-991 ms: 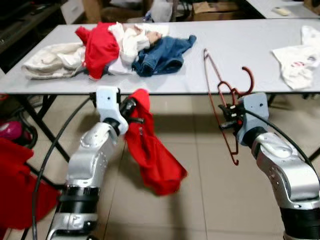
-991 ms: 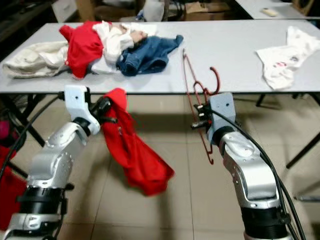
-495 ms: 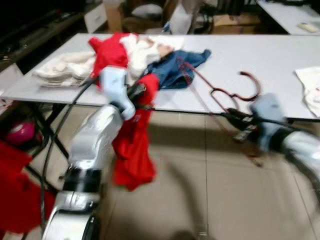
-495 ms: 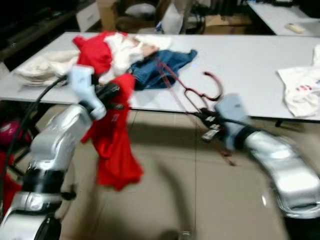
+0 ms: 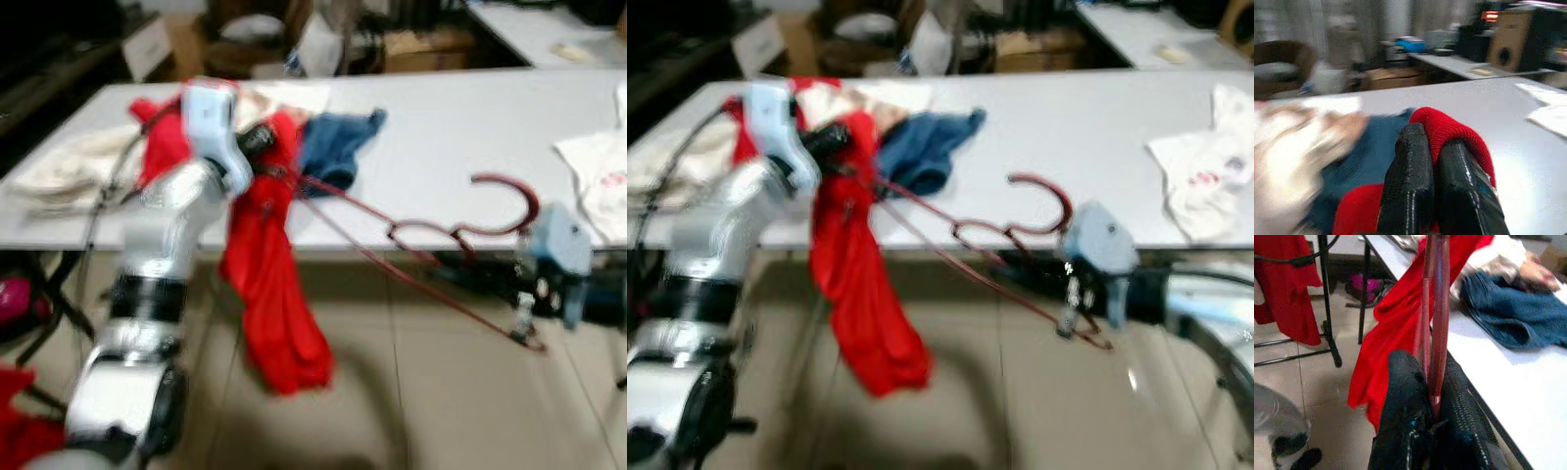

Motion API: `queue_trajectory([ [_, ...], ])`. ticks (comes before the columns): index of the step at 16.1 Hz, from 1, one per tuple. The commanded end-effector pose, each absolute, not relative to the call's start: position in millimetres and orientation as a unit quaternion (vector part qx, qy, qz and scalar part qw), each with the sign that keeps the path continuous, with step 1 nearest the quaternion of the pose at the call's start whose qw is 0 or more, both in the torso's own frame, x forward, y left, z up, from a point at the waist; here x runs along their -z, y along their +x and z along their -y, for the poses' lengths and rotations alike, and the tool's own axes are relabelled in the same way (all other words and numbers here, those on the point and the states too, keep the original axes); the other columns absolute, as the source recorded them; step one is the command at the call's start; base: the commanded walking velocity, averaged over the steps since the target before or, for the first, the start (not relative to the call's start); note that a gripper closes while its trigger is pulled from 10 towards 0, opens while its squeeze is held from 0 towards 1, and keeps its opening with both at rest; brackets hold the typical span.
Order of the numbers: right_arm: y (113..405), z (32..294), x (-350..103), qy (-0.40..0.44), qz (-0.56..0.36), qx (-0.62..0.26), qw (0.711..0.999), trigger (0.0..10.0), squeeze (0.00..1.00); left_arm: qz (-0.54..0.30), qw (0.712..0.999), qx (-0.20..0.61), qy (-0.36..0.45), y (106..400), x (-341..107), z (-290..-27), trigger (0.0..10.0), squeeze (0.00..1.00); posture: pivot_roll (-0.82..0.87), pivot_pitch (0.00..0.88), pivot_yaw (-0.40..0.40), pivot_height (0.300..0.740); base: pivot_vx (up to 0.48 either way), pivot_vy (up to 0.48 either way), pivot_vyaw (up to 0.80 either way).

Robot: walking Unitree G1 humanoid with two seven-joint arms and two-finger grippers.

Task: Hang hanger

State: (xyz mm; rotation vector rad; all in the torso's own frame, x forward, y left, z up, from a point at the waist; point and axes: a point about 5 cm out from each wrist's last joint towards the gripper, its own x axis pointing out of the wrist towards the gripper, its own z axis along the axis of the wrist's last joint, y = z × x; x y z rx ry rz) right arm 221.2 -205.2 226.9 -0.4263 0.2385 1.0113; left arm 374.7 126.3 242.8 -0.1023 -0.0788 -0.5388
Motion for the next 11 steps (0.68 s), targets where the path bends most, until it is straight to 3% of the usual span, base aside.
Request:
queue_trajectory([
  [1, 218, 200, -234, -0.201, -0.100, -0.505, 0.833, 10.0, 0.00, 0.068, 0.963, 0.257, -0.046, 376, -258, -140, 10.0, 0.00, -0.13, 0.000, 0.092, 0.740, 0.424, 0.000, 0.00],
  [6, 218, 192, -224, -0.224, -0.131, -0.524, 0.811, 10.0, 0.00, 0.101, 0.943, 0.310, -0.073, 375, -286, -123, 10.0, 0.00, -0.14, 0.000, 0.094, 0.740, 0.425, 0.000, 0.00],
  [11, 226, 178, -218, -0.229, -0.141, -0.547, 0.793, 10.0, 0.00, 0.148, 0.915, 0.365, -0.080, 349, -321, -109, 10.0, 0.00, -0.10, 0.000, 0.027, 0.740, 0.422, 0.000, 0.00],
])
